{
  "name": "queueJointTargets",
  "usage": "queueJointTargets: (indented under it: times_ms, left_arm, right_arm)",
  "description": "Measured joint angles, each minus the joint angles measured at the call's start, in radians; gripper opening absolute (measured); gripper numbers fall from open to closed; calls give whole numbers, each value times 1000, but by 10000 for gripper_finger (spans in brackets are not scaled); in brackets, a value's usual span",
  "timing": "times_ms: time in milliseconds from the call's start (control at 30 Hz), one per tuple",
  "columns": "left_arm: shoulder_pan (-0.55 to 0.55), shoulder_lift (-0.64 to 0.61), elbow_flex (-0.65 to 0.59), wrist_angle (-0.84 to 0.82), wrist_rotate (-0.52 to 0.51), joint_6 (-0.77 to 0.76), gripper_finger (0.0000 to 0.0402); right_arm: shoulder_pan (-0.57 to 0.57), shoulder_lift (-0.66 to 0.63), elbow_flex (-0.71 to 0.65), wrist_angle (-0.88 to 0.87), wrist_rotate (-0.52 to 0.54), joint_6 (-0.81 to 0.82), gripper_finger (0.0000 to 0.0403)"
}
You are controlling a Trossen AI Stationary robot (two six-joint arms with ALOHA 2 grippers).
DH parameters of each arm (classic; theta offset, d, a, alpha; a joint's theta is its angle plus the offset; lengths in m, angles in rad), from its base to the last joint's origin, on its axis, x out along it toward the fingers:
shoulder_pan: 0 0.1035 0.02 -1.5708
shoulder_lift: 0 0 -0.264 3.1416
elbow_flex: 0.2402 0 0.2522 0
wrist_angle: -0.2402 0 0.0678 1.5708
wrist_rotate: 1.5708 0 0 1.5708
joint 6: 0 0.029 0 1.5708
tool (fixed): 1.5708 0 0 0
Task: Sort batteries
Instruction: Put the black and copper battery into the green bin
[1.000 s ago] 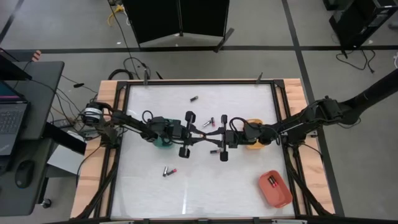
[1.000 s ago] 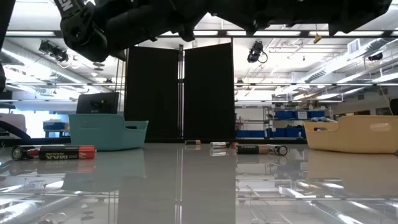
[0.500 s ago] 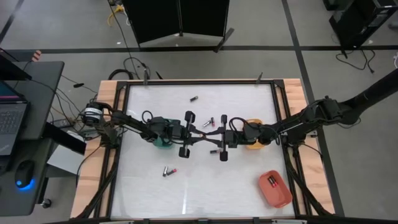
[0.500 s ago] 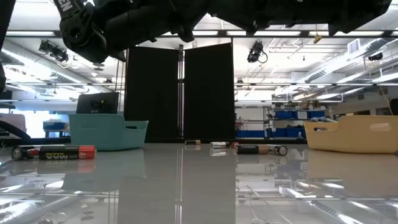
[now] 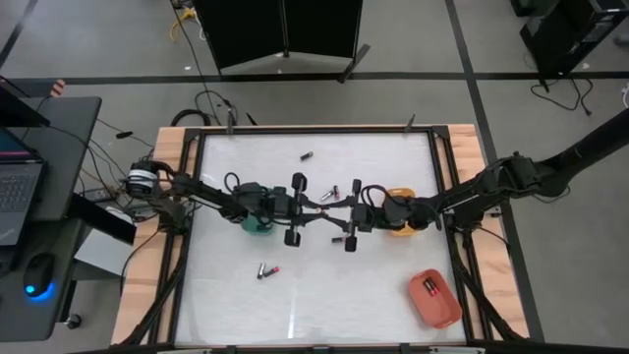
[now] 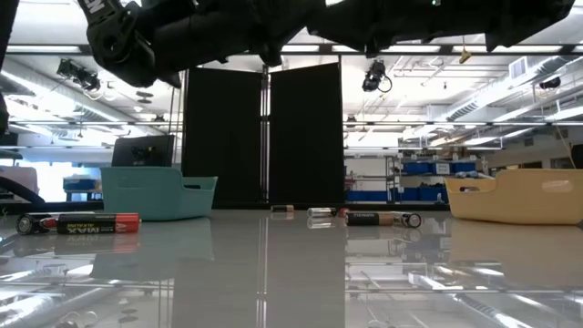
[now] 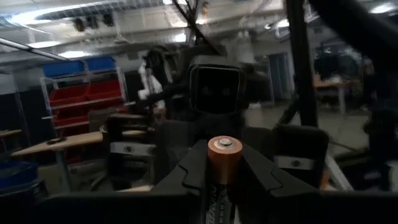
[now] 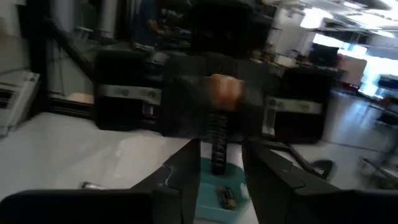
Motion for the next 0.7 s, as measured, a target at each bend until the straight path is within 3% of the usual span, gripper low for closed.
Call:
queueJointTargets:
  times_ms: [533,700]
  left_arm:
    - [-7,-160,0,-299,-25,58,56]
    - [-4,-278,1,-552,-38,56,56]
  right_arm:
    - [-6,0,-1,-101,86,-10,150]
    - [-4,0,-1,-199,160,-16,142]
